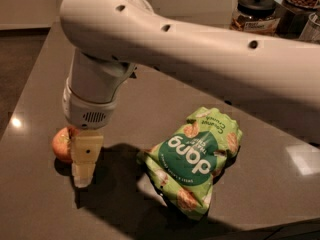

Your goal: Pick apple

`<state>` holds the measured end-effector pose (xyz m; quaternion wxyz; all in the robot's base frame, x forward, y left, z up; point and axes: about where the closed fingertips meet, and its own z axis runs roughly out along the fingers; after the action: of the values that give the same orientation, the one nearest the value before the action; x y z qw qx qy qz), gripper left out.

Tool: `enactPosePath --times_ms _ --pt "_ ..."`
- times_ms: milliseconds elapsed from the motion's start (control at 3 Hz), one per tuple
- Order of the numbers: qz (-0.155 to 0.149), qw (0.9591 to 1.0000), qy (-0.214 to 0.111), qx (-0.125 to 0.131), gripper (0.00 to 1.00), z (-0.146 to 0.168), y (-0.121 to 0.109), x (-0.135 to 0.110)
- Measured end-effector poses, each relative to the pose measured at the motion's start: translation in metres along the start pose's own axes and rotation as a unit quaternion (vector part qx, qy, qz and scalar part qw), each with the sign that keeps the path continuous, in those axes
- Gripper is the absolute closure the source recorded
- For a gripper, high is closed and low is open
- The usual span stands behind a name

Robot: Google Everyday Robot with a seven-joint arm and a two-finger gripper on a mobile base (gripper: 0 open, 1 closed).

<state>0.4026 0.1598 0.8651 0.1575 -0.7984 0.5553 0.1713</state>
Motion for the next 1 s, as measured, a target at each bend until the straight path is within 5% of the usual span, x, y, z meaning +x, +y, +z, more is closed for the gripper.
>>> enactPosePath --times_ms 333,1000 --pt "0.006 0.9999 0.006 -0.009 0.13 0.012 -0.004 0.0" --pt "0.036 0.9992 -0.011 -0.017 0.69 -0.002 -0.021 0.006"
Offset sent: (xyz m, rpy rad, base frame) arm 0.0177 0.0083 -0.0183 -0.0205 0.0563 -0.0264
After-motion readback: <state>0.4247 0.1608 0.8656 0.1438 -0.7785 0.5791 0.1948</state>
